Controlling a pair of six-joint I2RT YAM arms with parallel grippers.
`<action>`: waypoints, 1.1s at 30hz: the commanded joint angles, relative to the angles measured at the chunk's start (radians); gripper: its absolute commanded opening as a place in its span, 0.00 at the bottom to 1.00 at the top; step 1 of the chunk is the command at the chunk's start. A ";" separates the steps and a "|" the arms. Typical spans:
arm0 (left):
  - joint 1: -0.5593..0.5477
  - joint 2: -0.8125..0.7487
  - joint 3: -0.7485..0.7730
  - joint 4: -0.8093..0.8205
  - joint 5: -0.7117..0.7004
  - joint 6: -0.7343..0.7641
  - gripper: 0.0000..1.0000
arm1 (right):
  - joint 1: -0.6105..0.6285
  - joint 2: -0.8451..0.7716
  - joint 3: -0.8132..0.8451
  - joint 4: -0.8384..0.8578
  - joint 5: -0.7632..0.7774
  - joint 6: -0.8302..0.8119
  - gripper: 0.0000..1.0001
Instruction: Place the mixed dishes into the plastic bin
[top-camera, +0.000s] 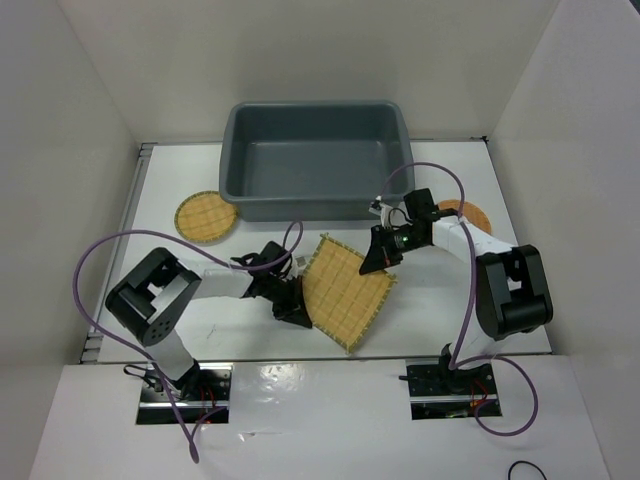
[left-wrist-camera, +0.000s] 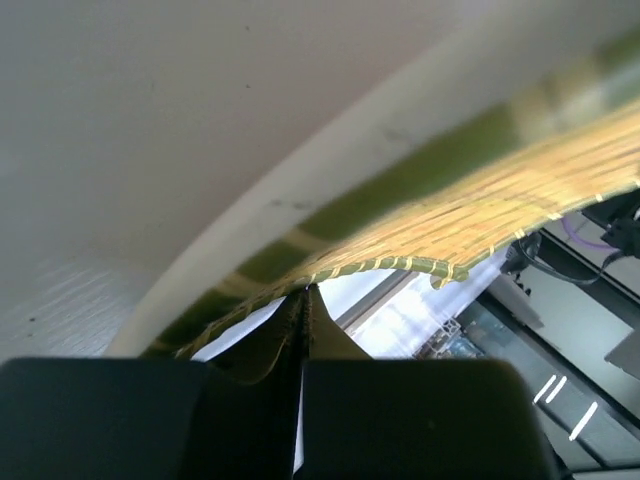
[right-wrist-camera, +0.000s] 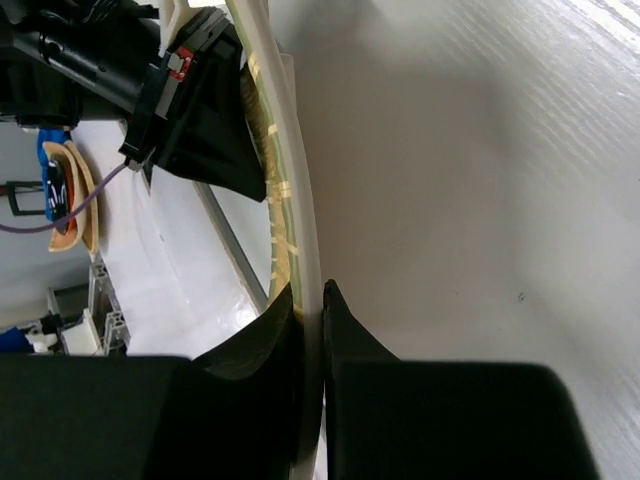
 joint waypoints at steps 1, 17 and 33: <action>0.006 0.011 0.018 -0.061 -0.203 0.045 0.00 | 0.040 -0.044 0.019 -0.031 -0.090 -0.082 0.00; 0.086 -0.892 -0.069 -0.422 -0.377 -0.055 0.06 | 0.006 -0.262 0.454 -0.263 -0.131 -0.182 0.00; 0.115 -1.001 -0.130 -0.413 -0.391 -0.110 0.07 | -0.129 0.226 0.909 0.364 -0.138 0.660 0.00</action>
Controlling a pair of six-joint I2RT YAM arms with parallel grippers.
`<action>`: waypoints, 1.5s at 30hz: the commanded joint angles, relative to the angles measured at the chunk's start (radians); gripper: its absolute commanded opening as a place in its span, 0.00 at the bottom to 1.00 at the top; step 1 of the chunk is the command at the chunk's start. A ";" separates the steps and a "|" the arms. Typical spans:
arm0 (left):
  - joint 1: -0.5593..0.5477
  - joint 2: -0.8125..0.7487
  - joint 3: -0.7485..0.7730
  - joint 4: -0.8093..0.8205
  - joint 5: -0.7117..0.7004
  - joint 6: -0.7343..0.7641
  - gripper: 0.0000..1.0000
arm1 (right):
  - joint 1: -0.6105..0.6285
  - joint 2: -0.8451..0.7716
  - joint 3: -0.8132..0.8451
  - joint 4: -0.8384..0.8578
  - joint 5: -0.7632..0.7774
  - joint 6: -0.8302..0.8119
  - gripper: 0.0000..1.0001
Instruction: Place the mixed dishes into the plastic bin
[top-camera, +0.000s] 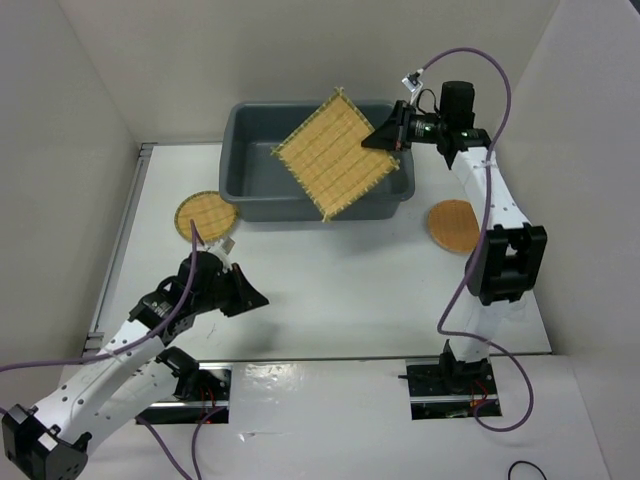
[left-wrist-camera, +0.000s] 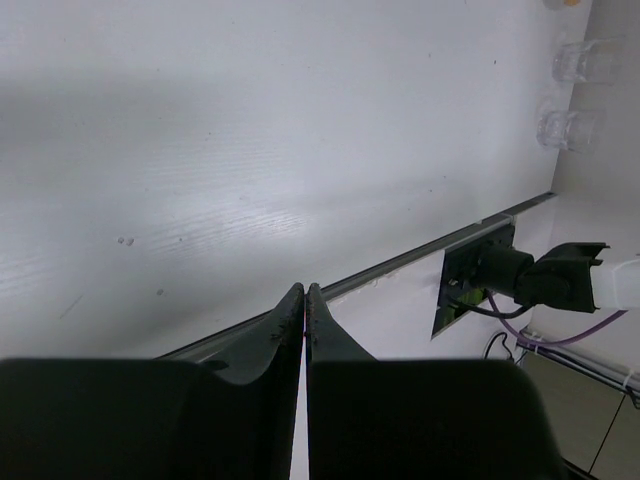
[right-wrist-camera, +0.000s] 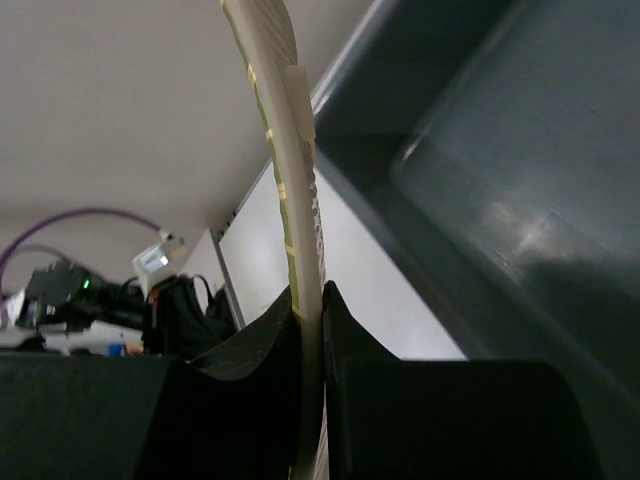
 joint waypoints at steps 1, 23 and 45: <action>0.006 -0.034 -0.005 0.026 -0.016 -0.038 0.07 | 0.000 0.025 0.057 0.165 0.037 0.194 0.00; 0.015 -0.053 0.007 0.006 -0.059 -0.060 0.07 | -0.029 0.315 0.272 0.107 0.576 0.288 0.00; 0.034 0.128 0.061 0.044 -0.039 -0.008 0.07 | 0.063 0.463 0.249 0.044 0.726 0.247 0.31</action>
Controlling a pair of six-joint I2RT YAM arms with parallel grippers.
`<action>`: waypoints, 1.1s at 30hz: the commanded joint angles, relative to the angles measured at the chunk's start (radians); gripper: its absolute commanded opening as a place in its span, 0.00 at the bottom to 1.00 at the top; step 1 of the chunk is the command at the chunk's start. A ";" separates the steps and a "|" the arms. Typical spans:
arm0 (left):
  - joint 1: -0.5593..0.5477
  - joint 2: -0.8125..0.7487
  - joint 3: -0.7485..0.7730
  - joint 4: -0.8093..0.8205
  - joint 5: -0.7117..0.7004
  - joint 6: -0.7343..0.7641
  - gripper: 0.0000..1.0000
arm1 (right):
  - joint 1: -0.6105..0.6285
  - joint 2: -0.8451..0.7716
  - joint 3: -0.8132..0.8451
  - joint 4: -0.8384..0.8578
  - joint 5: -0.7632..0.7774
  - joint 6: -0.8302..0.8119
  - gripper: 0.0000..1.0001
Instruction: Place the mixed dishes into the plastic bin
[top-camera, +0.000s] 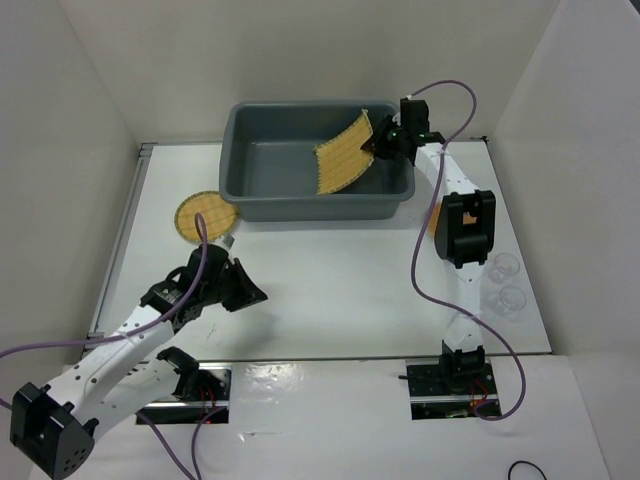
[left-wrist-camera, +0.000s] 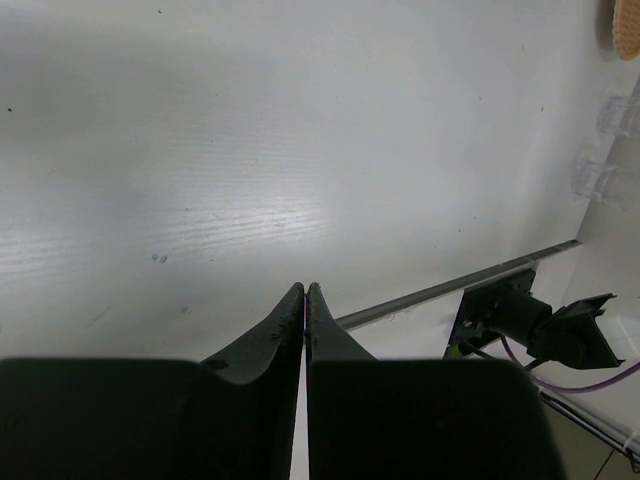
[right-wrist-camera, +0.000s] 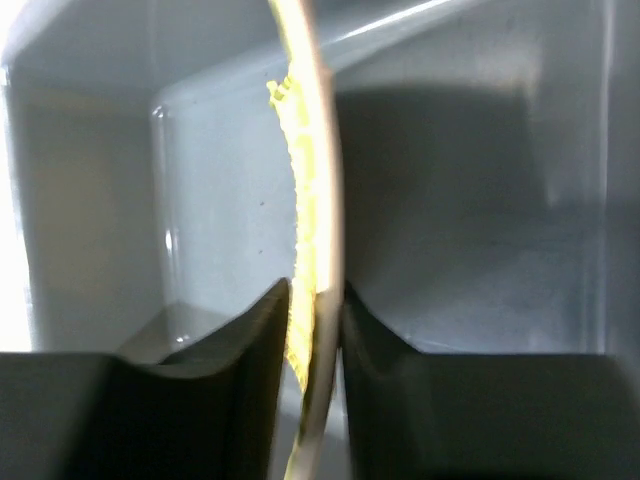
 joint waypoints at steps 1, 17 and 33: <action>0.018 0.023 0.042 0.037 0.022 0.041 0.07 | 0.008 -0.030 -0.021 0.053 -0.030 -0.006 0.34; 0.074 -0.101 0.002 0.008 0.040 0.032 0.09 | 0.008 -0.157 -0.112 -0.011 0.122 -0.083 0.57; 0.075 -0.253 -0.048 -0.022 0.051 -0.002 0.10 | -0.605 -0.202 0.073 -0.442 -0.402 -0.841 0.86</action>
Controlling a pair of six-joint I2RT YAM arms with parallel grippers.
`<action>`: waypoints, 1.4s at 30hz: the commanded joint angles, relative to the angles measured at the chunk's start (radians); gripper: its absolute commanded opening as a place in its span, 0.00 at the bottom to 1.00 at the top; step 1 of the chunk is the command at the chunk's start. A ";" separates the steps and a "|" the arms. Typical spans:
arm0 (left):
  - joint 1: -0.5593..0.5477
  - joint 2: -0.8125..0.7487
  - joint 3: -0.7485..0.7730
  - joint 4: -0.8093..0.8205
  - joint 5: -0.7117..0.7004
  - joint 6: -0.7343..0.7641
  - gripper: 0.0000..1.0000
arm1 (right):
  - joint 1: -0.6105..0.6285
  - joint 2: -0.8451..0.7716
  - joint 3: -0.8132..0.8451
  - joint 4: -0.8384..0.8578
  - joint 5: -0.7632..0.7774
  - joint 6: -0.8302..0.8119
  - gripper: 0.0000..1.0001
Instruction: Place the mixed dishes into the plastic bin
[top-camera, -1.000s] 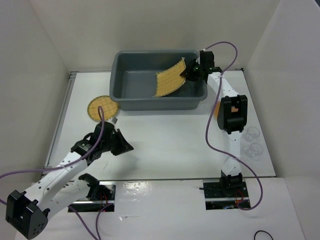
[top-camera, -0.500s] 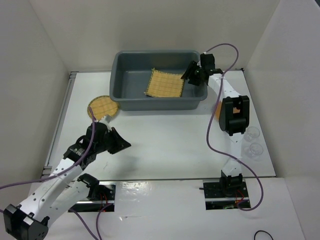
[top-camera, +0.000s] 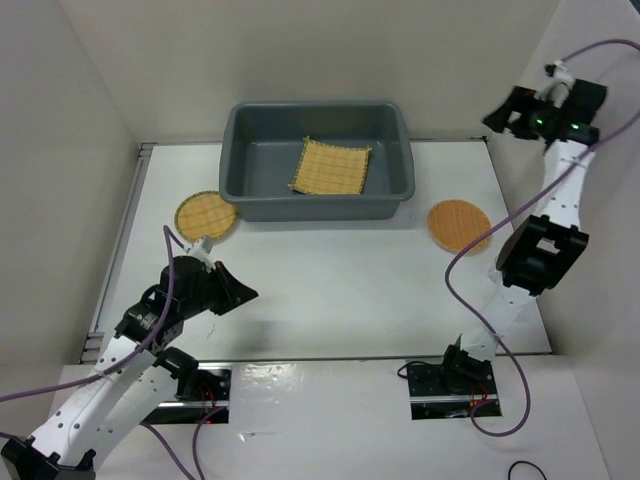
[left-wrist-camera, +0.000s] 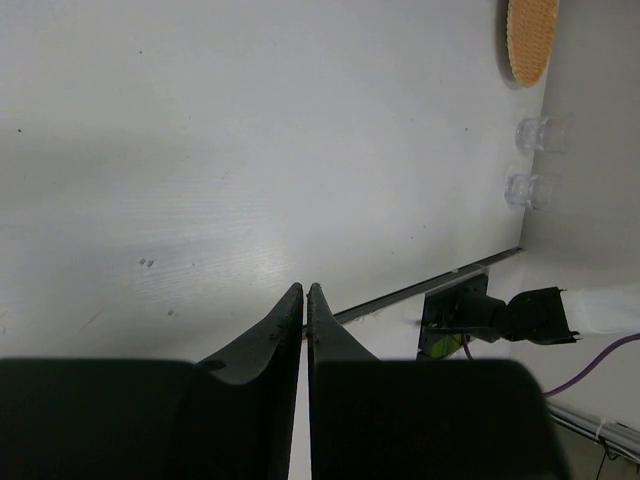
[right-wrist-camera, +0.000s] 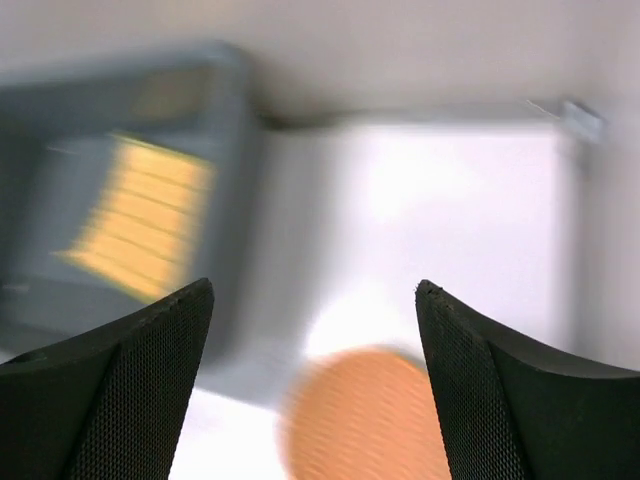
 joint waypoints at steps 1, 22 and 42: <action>0.006 -0.007 -0.011 0.010 0.026 -0.017 0.10 | -0.094 0.100 0.035 -0.297 0.015 -0.312 0.86; 0.006 0.010 -0.020 0.032 0.044 -0.024 0.10 | -0.151 0.237 -0.182 -0.429 0.246 -0.548 0.98; 0.006 0.019 -0.020 0.032 0.044 -0.033 0.10 | -0.160 0.531 -0.162 -0.750 -0.061 -0.749 0.66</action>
